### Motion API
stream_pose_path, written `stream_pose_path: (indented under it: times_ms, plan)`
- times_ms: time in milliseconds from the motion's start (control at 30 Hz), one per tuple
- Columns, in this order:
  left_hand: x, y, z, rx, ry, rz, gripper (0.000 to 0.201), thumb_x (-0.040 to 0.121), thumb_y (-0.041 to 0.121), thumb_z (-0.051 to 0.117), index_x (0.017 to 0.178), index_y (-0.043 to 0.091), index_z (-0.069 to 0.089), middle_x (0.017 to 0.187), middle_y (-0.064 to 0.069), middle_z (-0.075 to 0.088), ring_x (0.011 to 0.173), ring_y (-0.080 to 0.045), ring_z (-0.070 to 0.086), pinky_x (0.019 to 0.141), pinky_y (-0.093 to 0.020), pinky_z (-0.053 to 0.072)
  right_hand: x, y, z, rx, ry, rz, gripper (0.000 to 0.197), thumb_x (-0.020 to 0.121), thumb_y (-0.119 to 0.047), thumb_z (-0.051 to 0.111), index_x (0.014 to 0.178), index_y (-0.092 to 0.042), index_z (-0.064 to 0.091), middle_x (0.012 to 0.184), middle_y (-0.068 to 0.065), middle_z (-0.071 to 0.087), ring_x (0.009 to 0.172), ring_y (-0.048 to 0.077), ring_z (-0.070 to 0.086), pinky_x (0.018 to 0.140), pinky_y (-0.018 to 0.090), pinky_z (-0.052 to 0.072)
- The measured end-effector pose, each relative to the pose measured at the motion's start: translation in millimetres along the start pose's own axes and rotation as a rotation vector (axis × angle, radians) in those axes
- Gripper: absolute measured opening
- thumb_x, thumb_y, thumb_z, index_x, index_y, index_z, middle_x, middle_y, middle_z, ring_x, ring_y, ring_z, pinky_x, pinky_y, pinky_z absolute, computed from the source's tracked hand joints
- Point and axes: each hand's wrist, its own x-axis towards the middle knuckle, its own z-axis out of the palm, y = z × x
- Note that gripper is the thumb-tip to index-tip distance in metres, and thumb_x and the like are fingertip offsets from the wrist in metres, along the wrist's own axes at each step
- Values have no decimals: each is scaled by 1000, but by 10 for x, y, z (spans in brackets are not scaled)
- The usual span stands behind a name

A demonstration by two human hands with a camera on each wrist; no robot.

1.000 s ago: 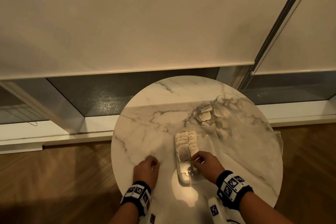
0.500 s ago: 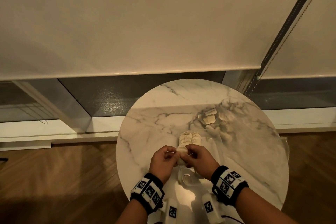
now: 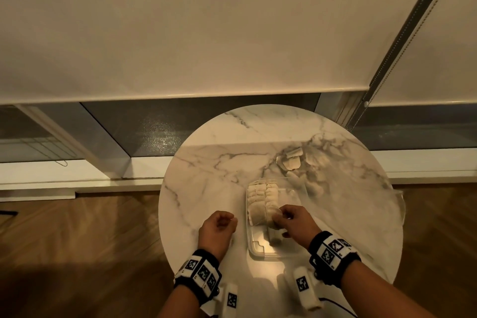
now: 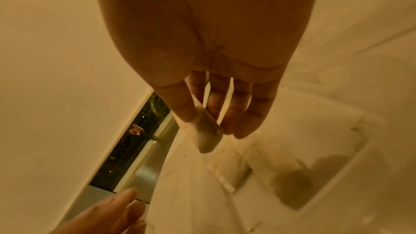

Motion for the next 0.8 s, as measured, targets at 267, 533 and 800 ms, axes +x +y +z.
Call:
stream_pose_path:
  times_ms: [267,533,800]
  plan:
    - [39,-390,-70,373,187,-44,53,77,18,77,123,26,52,116,0,51,108,-20,52,95,-33,46,114,359,-122,-353,-85,142,5,85,-14,66,84,-19,68,76,5,72,62,14,64,55,25,53]
    - [-43,-632,77,770,-131,35,51,86,29,60,136,29,49,138,1,47,125,-17,46,105,-25,38,201,378,-25,-435,-173,195,8,85,-11,69,88,-17,64,81,6,70,61,13,65,58,22,56]
    - [-67,-585,213,1057,-233,127,53,96,33,48,147,40,32,156,4,23,138,-21,28,108,-40,35,333,432,5,-569,-127,194,8,81,-25,73,87,-26,67,90,-1,71,83,14,68,78,27,58]
